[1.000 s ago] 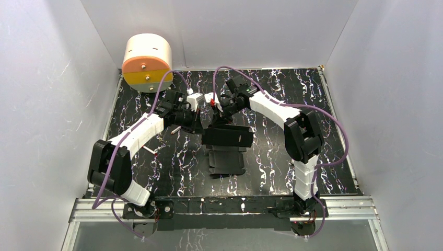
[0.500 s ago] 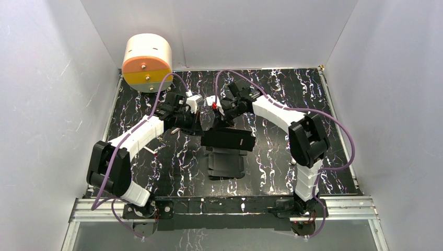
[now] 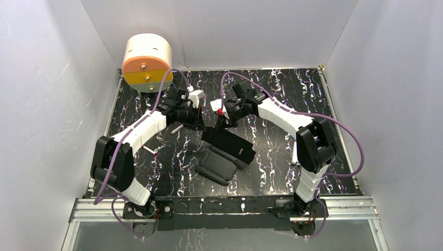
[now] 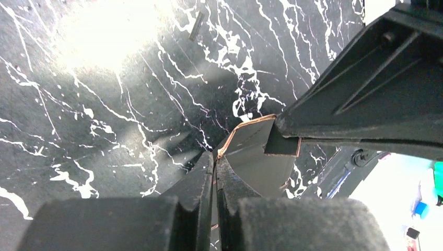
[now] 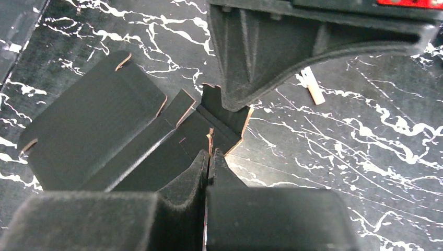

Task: Fold the paper box
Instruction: Fold the paper box at the center of the board.

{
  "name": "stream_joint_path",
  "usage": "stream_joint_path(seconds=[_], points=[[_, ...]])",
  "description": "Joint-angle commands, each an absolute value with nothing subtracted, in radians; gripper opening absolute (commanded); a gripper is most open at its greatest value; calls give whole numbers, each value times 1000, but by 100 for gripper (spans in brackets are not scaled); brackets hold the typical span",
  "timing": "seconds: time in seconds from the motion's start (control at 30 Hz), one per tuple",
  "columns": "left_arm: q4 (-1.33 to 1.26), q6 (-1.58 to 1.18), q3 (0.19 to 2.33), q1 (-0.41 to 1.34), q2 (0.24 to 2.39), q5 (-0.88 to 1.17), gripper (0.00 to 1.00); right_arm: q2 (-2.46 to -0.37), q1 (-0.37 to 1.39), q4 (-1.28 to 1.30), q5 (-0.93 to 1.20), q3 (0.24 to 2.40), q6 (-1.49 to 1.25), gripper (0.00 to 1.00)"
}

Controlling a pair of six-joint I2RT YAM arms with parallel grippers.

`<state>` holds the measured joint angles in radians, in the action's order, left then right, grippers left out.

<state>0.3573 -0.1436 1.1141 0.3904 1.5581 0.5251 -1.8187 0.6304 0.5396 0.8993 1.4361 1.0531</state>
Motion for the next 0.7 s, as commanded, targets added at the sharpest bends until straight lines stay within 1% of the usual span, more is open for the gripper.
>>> stream_joint_path(seconds=[0.0, 0.17, 0.3, 0.53, 0.67], points=[[326, -187, 1182, 394, 1564, 473, 0, -1766, 643, 613, 921, 1454, 1157, 5], [78, -262, 1095, 407, 1512, 461, 0, -1790, 655, 696, 796, 1517, 1252, 7], [-126, -251, 995, 412, 1482, 463, 0, -1790, 674, 725, 665, 1528, 1308, 9], [-480, -239, 814, 415, 1448, 484, 0, -1800, 731, 671, 473, 1518, 1348, 11], [-557, -232, 769, 415, 1466, 506, 0, -1804, 775, 670, 383, 1515, 1377, 11]])
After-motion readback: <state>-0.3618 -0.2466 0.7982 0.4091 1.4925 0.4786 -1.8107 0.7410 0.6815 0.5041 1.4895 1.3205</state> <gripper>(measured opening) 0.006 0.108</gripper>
